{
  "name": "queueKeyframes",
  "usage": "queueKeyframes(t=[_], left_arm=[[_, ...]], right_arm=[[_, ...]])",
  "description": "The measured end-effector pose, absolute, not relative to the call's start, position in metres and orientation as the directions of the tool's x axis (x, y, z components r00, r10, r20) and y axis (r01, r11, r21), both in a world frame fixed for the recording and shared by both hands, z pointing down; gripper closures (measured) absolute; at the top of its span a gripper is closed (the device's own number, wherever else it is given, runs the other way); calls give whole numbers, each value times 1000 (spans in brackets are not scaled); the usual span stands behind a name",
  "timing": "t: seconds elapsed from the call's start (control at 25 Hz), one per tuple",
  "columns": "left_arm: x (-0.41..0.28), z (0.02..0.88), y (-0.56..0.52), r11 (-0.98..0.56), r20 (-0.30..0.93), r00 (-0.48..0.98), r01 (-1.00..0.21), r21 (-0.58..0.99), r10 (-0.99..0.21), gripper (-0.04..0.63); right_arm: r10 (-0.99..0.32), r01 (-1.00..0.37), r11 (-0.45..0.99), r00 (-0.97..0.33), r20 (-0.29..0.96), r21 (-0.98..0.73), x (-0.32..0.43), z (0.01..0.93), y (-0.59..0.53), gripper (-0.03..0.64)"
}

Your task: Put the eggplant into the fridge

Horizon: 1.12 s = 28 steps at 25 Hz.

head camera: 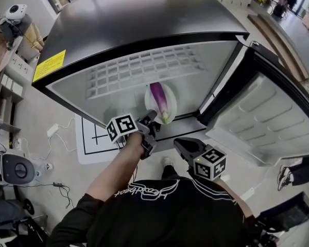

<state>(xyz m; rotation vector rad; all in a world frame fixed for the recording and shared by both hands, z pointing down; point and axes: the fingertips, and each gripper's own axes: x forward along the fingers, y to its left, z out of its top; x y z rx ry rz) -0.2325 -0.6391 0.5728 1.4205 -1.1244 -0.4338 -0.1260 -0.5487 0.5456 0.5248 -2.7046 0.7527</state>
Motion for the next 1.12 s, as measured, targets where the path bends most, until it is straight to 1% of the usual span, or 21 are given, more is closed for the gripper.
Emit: queueKeyframes(t=[0.24,0.68,1.12], left_arm=[[-239,587,-654,227,380,439,-361,904,-814,563],[-249,593,-675,259,409,433,-364,894,-803,563],[-260,592,-687,255,468,390,-486,836,-793,563]], right_arm=[[-243,-392,816,-900,362,-426,-139,542,-559,611],[-220,-368,827,-908,358,-425,-151,539,-574,611],[-216,-366,827,-908,359,-426,-155,540,-584,611]])
